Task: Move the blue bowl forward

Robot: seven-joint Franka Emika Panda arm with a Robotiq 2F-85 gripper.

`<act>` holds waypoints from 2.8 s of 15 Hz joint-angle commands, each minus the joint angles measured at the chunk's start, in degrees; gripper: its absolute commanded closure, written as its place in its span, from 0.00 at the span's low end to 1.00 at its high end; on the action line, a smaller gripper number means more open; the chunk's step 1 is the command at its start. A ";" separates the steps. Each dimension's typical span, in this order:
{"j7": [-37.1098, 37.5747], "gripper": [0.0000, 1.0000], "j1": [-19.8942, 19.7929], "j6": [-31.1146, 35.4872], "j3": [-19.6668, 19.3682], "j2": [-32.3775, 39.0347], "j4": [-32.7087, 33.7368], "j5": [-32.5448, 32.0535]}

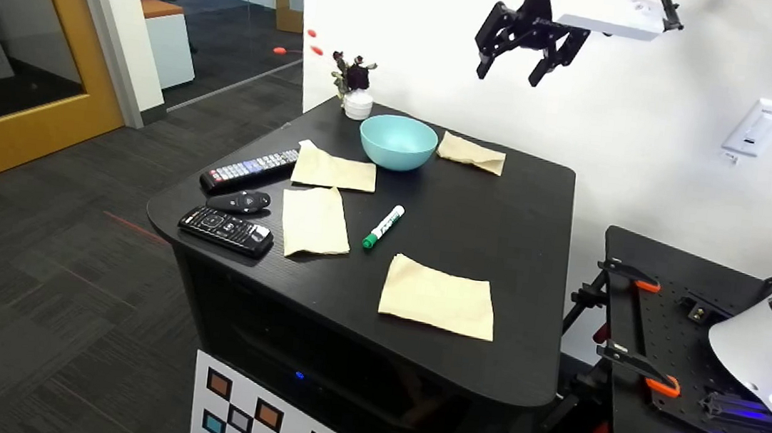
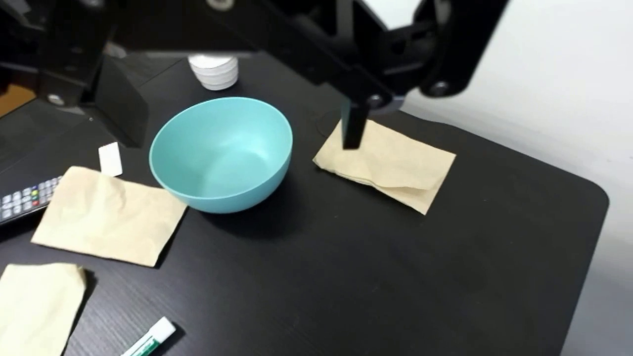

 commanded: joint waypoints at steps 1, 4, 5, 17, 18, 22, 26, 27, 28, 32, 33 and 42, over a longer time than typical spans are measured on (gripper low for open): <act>11.46 0.00 -0.19 0.56 -2.77 5.31 3.47 -3.29; 19.84 0.00 0.56 1.25 -5.98 8.47 4.99 -3.93; 22.61 0.00 0.77 1.67 -6.97 9.54 5.53 -4.06; 29.11 0.00 3.99 3.01 -13.16 13.50 7.42 -5.27; 29.19 0.00 4.34 3.27 -13.59 14.11 7.62 -5.38; 30.31 0.00 5.47 2.57 -15.18 17.51 8.75 -5.57; 34.51 0.00 7.22 4.01 -16.98 22.21 11.00 -6.80; 35.12 0.00 7.69 4.75 -17.45 23.33 11.53 -6.37; 35.57 0.00 8.22 5.15 -17.92 24.44 12.20 -5.65; 38.13 0.00 10.47 7.32 -20.28 28.89 14.76 -5.61; 38.55 0.00 11.06 7.57 -20.88 30.01 15.44 -5.56; 37.35 0.00 14.92 10.03 -24.29 37.98 20.01 -3.03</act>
